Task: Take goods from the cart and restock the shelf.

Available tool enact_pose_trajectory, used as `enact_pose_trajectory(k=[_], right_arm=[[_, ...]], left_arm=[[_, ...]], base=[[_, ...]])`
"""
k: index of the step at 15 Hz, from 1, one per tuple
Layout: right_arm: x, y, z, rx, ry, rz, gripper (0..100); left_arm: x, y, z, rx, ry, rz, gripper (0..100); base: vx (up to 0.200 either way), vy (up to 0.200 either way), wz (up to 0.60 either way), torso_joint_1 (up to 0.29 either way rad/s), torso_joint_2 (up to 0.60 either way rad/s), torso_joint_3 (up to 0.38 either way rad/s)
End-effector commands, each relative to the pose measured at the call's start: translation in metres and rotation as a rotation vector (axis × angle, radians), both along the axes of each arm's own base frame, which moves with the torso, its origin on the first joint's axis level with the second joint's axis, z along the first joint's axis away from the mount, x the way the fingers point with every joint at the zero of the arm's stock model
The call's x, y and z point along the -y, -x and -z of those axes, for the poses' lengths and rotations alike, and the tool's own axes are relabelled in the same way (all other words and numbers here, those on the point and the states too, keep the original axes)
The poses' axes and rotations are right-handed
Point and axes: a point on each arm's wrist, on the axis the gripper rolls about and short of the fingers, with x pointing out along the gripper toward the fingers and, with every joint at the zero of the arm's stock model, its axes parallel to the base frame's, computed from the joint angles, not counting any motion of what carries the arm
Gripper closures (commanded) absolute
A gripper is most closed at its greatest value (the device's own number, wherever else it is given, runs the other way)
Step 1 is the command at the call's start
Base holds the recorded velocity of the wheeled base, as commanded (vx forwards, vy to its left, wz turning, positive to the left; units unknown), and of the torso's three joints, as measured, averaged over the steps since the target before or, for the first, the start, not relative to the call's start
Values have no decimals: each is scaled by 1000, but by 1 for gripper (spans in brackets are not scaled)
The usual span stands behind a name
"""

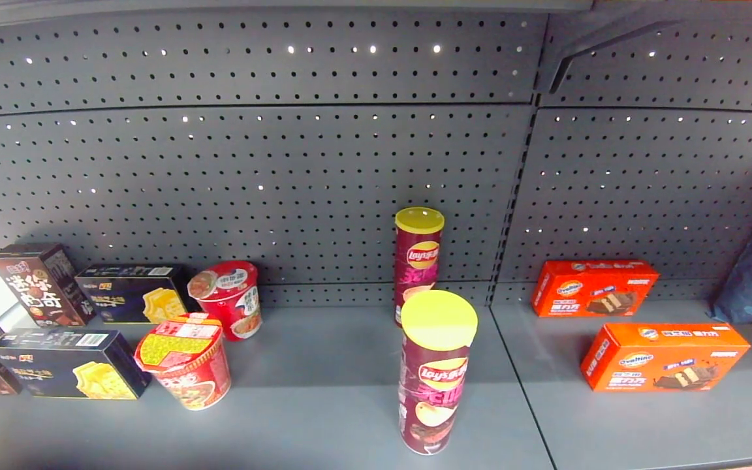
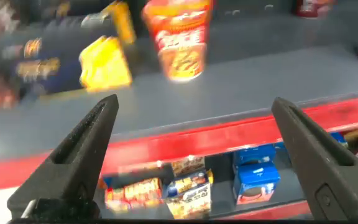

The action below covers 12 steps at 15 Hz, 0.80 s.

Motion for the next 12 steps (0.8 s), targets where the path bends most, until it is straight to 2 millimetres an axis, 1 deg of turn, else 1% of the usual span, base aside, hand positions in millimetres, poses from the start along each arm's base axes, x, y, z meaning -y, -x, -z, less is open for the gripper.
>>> enact_pose_trajectory(k=[1, 2, 4, 12], right_arm=[[1, 0, -1, -4, -5, 28, 0], [1, 0, -1, -4, -23, 38, 0], [1, -1, 6, -53, -25, 76, 0], [1, -1, 6, -55, -20, 78, 0]], left_arm=[[0, 0, 1, -12, 19, -26, 0], [0, 0, 0, -12, 31, -24, 0], [0, 0, 0, -16, 39, -11, 0], [0, -1, 0, -16, 51, -5, 0]], base=[[0, 0, 0, 0, 0, 0], [0, 0, 0, 0, 0, 0], [0, 0, 0, 0, 0, 0], [0, 0, 0, 0, 0, 0]])
